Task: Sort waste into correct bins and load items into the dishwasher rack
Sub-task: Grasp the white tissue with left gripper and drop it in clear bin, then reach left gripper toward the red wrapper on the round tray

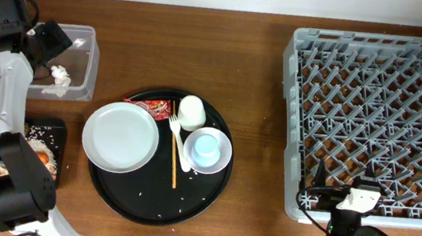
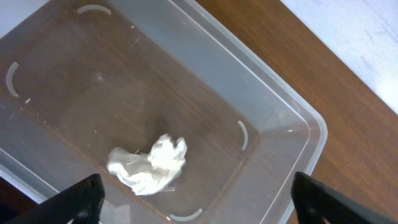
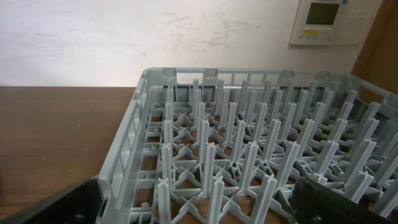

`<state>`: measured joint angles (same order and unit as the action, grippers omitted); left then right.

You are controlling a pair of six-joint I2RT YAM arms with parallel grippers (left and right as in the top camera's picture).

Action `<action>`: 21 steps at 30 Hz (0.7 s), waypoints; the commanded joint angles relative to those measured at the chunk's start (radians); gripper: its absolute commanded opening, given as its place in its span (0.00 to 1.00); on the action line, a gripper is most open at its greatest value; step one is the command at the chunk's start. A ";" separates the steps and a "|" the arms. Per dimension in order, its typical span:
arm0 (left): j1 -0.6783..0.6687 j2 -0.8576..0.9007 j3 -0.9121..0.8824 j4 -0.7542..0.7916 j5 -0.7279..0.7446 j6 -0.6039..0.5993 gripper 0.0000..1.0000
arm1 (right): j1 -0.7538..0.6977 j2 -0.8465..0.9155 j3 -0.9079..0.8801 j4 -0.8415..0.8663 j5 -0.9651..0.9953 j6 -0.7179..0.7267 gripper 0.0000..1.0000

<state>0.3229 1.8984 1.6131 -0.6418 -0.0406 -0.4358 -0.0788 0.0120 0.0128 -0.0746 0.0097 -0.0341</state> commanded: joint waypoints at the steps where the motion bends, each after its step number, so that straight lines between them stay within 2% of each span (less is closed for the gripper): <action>1: -0.018 0.001 0.002 -0.018 0.145 0.048 0.99 | -0.001 -0.006 -0.007 -0.004 0.002 -0.003 0.99; 2: -0.045 -0.011 0.002 -0.028 0.200 0.075 0.99 | -0.001 -0.006 -0.007 -0.004 0.002 -0.003 0.99; 5: -0.143 -0.059 0.002 -0.036 0.200 0.160 0.90 | -0.001 -0.006 -0.007 -0.004 0.002 -0.003 0.99; 7: -0.243 -0.086 0.002 -0.040 0.196 0.299 0.69 | -0.001 -0.006 -0.007 -0.004 0.002 -0.003 0.99; 8: -0.285 -0.085 0.002 -0.053 0.165 0.319 0.57 | -0.001 -0.006 -0.007 -0.004 0.002 -0.003 0.99; 10: -0.348 -0.066 0.000 -0.082 0.033 0.318 0.09 | -0.001 -0.006 -0.007 -0.004 0.002 -0.003 0.99; 11: -0.372 -0.051 -0.004 -0.084 -0.004 0.318 0.01 | -0.001 -0.006 -0.007 -0.004 0.002 -0.003 0.99; 14: -0.388 0.003 -0.006 -0.086 -0.020 0.318 0.01 | -0.001 -0.006 -0.007 -0.004 0.002 -0.003 0.99; 16: -0.385 0.042 -0.006 -0.107 -0.081 0.318 0.01 | -0.001 -0.006 -0.007 -0.004 0.002 -0.003 0.99; 21: -0.385 0.145 -0.006 -0.130 -0.089 0.318 0.01 | -0.001 -0.006 -0.007 -0.004 0.002 -0.003 0.99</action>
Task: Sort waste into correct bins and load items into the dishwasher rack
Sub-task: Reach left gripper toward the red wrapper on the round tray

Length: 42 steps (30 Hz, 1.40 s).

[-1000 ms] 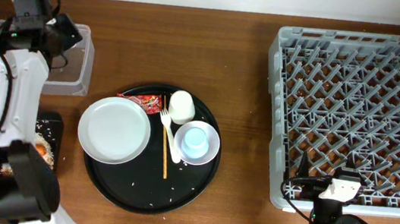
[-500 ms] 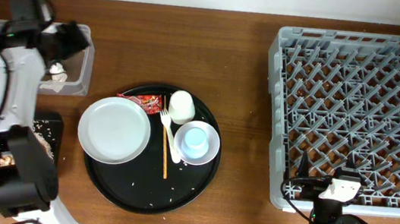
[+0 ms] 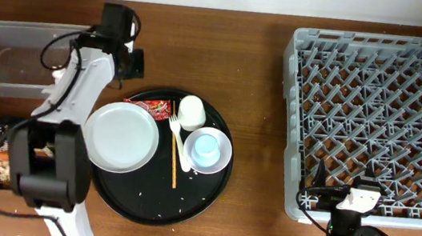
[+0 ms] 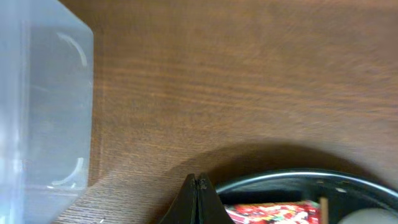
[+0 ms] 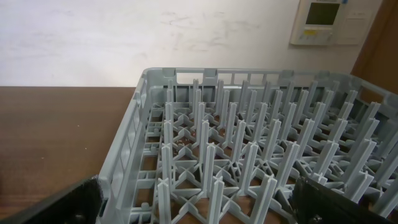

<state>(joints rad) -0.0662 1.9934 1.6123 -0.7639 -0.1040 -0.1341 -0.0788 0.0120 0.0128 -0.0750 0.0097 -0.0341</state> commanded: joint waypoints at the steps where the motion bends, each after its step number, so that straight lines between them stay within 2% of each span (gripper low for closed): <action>1: 0.007 0.058 -0.005 -0.014 -0.025 0.016 0.01 | -0.001 -0.006 -0.007 -0.003 0.002 -0.003 0.99; 5: 0.010 0.068 -0.005 -0.106 -0.063 -0.034 0.01 | -0.001 -0.006 -0.007 -0.003 0.002 -0.003 0.99; 9: 0.010 0.068 -0.024 -0.093 -0.077 -0.036 0.01 | -0.001 -0.006 -0.007 -0.004 0.002 -0.003 0.99; 13: 0.010 0.068 -0.074 0.003 -0.076 -0.036 0.01 | -0.001 -0.006 -0.007 -0.003 0.002 -0.003 0.99; 19: 0.010 0.068 -0.084 -0.064 -0.071 -0.037 0.01 | -0.001 -0.006 -0.007 -0.004 0.002 -0.003 0.99; 22: 0.010 0.068 -0.092 -0.088 -0.017 -0.039 0.01 | -0.001 -0.006 -0.007 -0.003 0.002 -0.003 0.99; 30: 0.010 0.061 -0.130 -0.090 -0.016 -0.063 0.01 | -0.001 -0.006 -0.007 -0.004 0.002 -0.003 0.99; 35: 0.006 -0.019 -0.130 -0.148 -0.013 -0.105 0.01 | -0.001 -0.006 -0.007 -0.003 0.002 -0.003 0.99; 40: 0.000 -0.072 -0.148 -0.251 0.129 -0.105 0.00 | -0.001 -0.006 -0.007 -0.003 0.002 -0.003 0.99; 42: -0.005 -0.072 -0.173 -0.275 0.143 -0.108 0.00 | -0.001 -0.006 -0.007 -0.004 0.002 -0.003 0.99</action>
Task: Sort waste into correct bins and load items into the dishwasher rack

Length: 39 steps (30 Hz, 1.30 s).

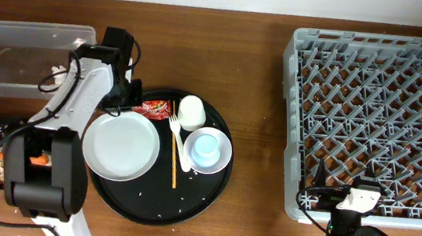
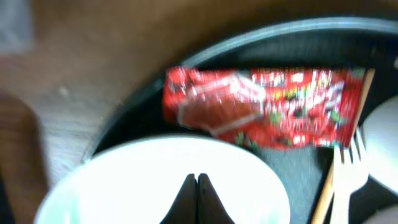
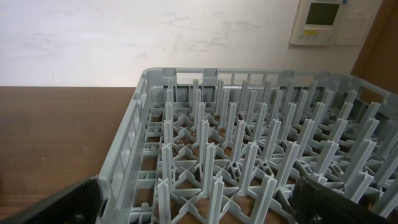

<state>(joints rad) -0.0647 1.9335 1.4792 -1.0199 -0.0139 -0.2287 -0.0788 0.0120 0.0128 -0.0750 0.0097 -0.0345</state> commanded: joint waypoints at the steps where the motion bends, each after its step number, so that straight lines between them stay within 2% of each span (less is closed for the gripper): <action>1: -0.010 -0.012 -0.061 -0.025 0.052 -0.026 0.01 | -0.001 -0.006 -0.007 -0.004 0.002 -0.003 0.99; 7: -0.010 -0.014 -0.078 0.149 -0.005 -0.025 0.01 | -0.001 -0.006 -0.007 -0.003 0.002 -0.003 0.99; 11: -0.010 -0.014 -0.078 0.207 -0.009 -0.024 0.01 | -0.001 -0.006 -0.007 -0.004 0.002 -0.003 0.99; 13: -0.010 -0.014 -0.078 0.219 -0.036 -0.024 0.01 | -0.001 -0.006 -0.007 -0.004 0.002 -0.003 0.99; 16: -0.010 -0.013 -0.096 0.153 -0.035 -0.025 0.01 | -0.001 -0.006 -0.007 -0.003 0.002 -0.003 0.99; 20: -0.010 -0.013 -0.197 0.241 -0.057 -0.025 0.01 | -0.001 -0.006 -0.007 -0.004 0.002 -0.003 0.99; 24: -0.011 -0.020 -0.200 0.188 0.012 -0.025 0.00 | -0.001 -0.006 -0.007 -0.003 0.002 -0.003 0.99; 29: -0.011 -0.117 -0.195 0.089 0.195 -0.026 0.01 | -0.001 -0.006 -0.007 -0.003 0.002 -0.003 0.99; 32: -0.022 -0.138 -0.198 -0.006 0.195 -0.063 0.00 | -0.001 -0.006 -0.007 -0.004 0.002 -0.003 0.99; 39: -0.169 -0.138 -0.339 0.008 0.171 -0.145 0.01 | -0.001 -0.006 -0.007 -0.004 0.002 -0.003 0.98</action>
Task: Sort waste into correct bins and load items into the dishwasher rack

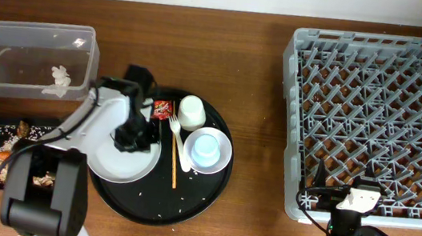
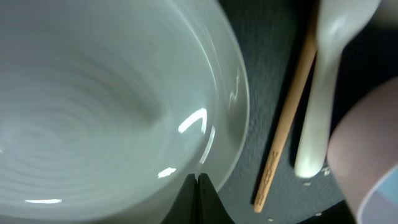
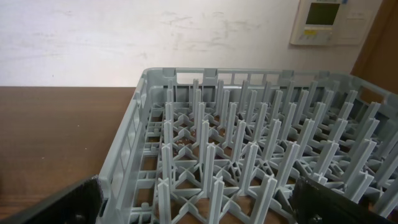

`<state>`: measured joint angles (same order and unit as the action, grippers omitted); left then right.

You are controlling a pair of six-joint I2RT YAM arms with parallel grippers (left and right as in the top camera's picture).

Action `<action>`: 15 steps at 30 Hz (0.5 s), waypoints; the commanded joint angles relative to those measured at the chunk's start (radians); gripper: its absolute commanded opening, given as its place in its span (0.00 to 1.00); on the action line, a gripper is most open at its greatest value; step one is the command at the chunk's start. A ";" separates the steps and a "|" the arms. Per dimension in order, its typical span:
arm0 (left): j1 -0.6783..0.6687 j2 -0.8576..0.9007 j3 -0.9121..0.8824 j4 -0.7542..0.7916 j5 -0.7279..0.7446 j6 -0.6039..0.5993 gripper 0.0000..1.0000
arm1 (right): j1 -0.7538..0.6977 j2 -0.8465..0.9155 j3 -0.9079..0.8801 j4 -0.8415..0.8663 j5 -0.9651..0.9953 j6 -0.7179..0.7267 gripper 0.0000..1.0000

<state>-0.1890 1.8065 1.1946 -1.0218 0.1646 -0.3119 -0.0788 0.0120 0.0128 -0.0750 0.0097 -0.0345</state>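
Observation:
My left gripper is shut with nothing in it, low over the right side of the white plate on the round black tray. In the left wrist view its fingertips meet at the plate rim, beside a wooden chopstick and a white fork. A red wrapper, a white cup and a bowl holding a blue cup also lie on the tray. My right gripper stands open at the near edge of the grey dishwasher rack.
A clear bin with a crumpled tissue stands at the back left. A black tray of food scraps lies at the front left. The rack fills the right side.
My left gripper, still shut, was over the red wrapper at the tray's upper left edge and is now lower down over the plate's right side. The right arm has not moved.
My left gripper was open above the clear bin with the tissue lying inside. Then it was shut over the bare table between bin and tray, then over the red wrapper, and now over the plate. The right gripper stayed open at the rack throughout.

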 commanded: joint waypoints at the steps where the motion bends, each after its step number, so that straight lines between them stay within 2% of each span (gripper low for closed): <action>1: -0.054 -0.011 -0.073 0.018 -0.039 -0.090 0.01 | -0.001 -0.006 -0.007 -0.003 0.002 -0.003 0.99; 4: -0.056 -0.011 -0.104 0.033 -0.078 -0.100 0.01 | -0.001 -0.006 -0.007 -0.004 0.002 -0.003 0.99; 8: -0.086 -0.011 -0.132 0.004 -0.039 -0.099 0.01 | -0.001 -0.006 -0.007 -0.004 0.002 -0.003 0.99; 12: -0.158 -0.012 -0.132 -0.012 0.104 -0.090 0.01 | -0.001 -0.006 -0.007 -0.004 0.002 -0.003 0.99; 15: -0.180 -0.042 -0.122 -0.012 0.115 -0.087 0.01 | -0.001 -0.006 -0.007 -0.003 0.002 -0.003 0.99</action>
<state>-0.3573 1.8061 1.0687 -1.0298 0.2276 -0.3973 -0.0788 0.0120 0.0128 -0.0750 0.0097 -0.0345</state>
